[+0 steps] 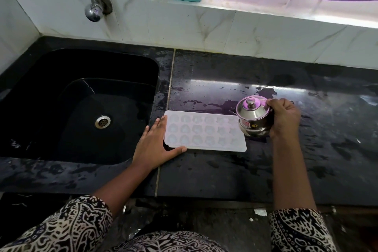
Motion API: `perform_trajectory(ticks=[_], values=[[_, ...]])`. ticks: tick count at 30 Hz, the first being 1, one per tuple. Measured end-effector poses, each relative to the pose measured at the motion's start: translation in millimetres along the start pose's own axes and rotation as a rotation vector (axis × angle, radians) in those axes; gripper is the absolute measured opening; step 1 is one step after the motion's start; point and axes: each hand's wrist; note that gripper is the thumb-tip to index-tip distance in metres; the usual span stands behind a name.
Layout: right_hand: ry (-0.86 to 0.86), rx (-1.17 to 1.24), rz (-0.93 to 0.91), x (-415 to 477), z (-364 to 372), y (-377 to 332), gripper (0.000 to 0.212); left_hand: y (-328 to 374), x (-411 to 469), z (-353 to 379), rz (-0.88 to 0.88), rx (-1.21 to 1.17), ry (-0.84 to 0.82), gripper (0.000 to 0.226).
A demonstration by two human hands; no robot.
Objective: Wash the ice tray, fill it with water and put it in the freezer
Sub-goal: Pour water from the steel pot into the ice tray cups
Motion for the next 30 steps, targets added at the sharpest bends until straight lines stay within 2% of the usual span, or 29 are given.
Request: perform_trajectory(ticks=[10,30], values=[[0.005,-0.100,-0.048,-1.5,1.0,0.8,0.027,-0.3,0.3,0.1,-0.001,0.000,-0.007,0.124],[0.001,-0.139,-0.057,-3.8,5.6,-1.9,0.022,-2.2,1.0,1.7,0.009,0.002,0.003,0.123]])
Point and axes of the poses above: each hand's wrist, its own x-axis towards the middle knuckle, its own z-axis out of the palm, y = z × x, and after that the axes turned 1 degree about -z, right-handed
